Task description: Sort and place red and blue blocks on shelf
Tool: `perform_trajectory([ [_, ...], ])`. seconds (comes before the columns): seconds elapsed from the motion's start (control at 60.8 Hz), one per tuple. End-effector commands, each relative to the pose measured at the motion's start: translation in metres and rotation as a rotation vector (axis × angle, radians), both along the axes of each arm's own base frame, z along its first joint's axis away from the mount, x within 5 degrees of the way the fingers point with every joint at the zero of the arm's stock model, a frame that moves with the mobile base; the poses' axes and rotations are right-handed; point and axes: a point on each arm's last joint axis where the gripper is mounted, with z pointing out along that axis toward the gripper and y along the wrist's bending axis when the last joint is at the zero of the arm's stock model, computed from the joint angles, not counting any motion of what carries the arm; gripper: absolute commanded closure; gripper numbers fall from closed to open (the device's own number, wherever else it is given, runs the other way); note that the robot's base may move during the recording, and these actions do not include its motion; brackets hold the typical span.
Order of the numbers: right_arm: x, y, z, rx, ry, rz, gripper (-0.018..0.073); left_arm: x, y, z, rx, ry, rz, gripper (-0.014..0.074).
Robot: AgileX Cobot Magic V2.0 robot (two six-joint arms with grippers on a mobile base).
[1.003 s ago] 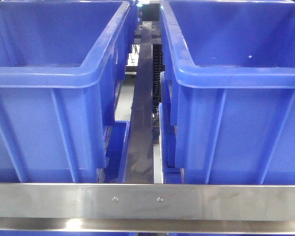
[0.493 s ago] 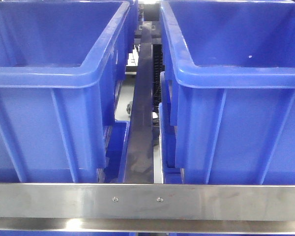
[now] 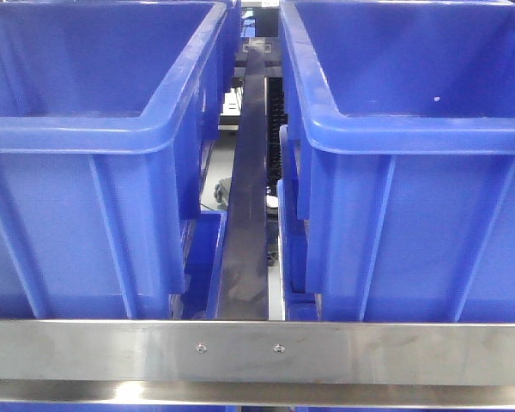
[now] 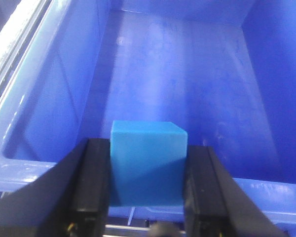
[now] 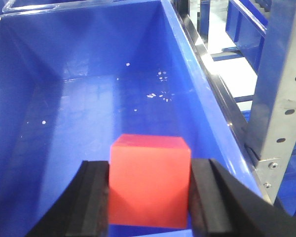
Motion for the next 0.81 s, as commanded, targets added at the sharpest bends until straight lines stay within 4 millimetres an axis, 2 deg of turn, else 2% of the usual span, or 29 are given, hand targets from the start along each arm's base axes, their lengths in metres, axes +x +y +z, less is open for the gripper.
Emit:
perform_trajectory([
  [0.0,0.0007,-0.0006,0.0176,-0.030,-0.120,-0.003,0.0502,0.0027,-0.0006,0.0165,-0.011,-0.107,-0.005,0.0474],
  [0.79,0.0007,-0.0006,0.0177,-0.030,-0.121,-0.003,0.0502,0.0027,-0.0006,0.0165,-0.011,-0.107,-0.005,0.0474],
])
